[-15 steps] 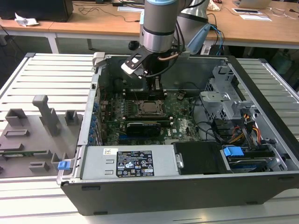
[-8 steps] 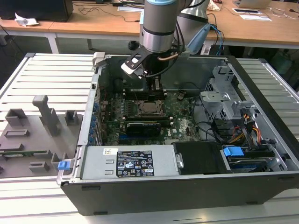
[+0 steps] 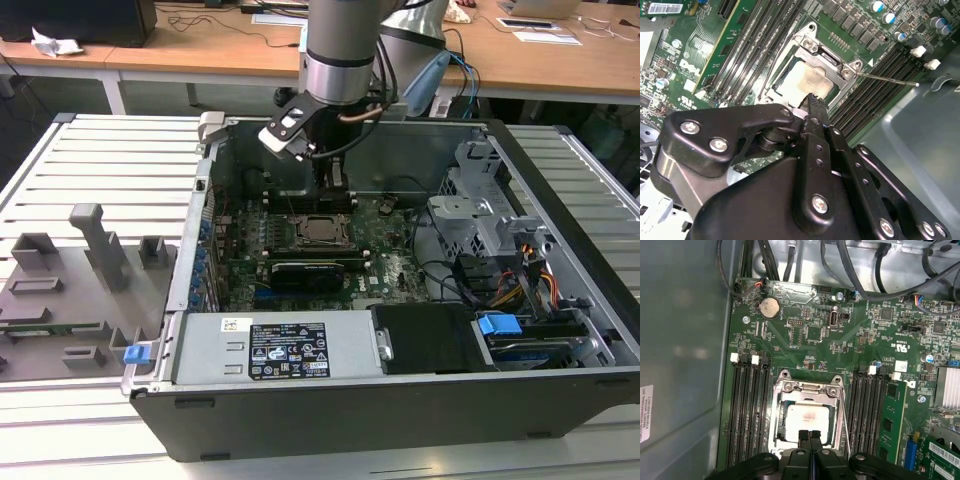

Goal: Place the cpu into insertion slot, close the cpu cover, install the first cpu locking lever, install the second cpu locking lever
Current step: 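Install the first cpu locking lever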

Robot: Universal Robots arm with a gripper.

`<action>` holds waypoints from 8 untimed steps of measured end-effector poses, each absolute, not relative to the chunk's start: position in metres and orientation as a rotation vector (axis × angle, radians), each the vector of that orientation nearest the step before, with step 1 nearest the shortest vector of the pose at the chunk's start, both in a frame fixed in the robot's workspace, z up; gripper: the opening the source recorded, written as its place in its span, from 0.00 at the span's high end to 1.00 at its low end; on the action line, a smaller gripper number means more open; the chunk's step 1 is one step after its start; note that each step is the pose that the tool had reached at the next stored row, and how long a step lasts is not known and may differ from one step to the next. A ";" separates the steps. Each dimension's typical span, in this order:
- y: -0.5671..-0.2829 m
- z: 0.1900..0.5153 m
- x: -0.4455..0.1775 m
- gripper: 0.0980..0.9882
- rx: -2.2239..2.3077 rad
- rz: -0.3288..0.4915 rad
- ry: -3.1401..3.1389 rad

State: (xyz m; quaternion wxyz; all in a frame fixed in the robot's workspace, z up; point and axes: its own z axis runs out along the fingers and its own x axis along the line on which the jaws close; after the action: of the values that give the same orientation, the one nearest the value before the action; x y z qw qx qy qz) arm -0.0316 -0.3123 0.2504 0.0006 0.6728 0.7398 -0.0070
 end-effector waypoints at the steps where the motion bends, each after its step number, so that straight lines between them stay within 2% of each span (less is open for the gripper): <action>1: -0.312 0.251 -0.032 0.99 2.113 -0.022 2.323; 8: -0.312 0.268 -0.032 0.99 2.112 -0.023 2.323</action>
State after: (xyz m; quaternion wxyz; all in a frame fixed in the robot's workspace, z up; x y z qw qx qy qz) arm -0.0315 -0.3122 0.2681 0.0007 0.6727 0.7399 -0.0072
